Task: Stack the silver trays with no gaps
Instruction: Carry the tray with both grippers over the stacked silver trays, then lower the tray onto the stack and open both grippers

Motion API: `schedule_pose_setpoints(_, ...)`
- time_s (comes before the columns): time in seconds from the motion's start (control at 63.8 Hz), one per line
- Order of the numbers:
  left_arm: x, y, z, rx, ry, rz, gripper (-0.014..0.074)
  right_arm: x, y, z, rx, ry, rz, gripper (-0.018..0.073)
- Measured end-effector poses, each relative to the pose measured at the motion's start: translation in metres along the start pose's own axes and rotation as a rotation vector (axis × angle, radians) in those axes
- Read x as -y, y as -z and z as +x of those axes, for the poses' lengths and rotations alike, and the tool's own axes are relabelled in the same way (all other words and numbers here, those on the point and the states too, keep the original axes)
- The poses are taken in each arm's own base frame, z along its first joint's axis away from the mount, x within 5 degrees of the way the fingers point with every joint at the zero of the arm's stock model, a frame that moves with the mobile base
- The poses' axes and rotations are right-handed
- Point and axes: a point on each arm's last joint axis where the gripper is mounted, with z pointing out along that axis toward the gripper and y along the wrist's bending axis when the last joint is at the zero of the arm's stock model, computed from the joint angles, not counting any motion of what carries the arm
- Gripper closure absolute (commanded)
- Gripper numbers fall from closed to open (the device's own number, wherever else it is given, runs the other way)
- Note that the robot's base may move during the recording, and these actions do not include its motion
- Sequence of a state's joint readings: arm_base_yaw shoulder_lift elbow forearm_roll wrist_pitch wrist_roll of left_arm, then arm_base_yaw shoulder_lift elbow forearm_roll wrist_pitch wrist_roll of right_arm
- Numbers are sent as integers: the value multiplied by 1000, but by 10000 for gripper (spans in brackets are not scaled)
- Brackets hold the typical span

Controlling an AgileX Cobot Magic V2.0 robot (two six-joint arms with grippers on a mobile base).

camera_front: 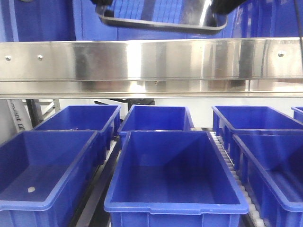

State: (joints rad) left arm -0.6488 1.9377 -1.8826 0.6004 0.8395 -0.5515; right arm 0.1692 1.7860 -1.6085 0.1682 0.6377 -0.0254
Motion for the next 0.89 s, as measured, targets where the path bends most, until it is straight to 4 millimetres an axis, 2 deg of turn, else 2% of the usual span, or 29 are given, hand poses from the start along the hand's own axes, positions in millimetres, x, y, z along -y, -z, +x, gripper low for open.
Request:
schedule_pose_setpoints(0.282, 8, -20, 10, -32, -19, -2, 616, 4, -15, 6, -36, 16, 22, 638)
schedule_pose_setpoints(0.518, 9, -22, 11, -33, -22, -1, 609, 5, -16, 7, -39, 27, 31, 638)
schedule_pose_setpoints(0.894, 9, -23, 9, -9, -65, -10, 374, 5, -16, 5, -17, 33, 33, 637)
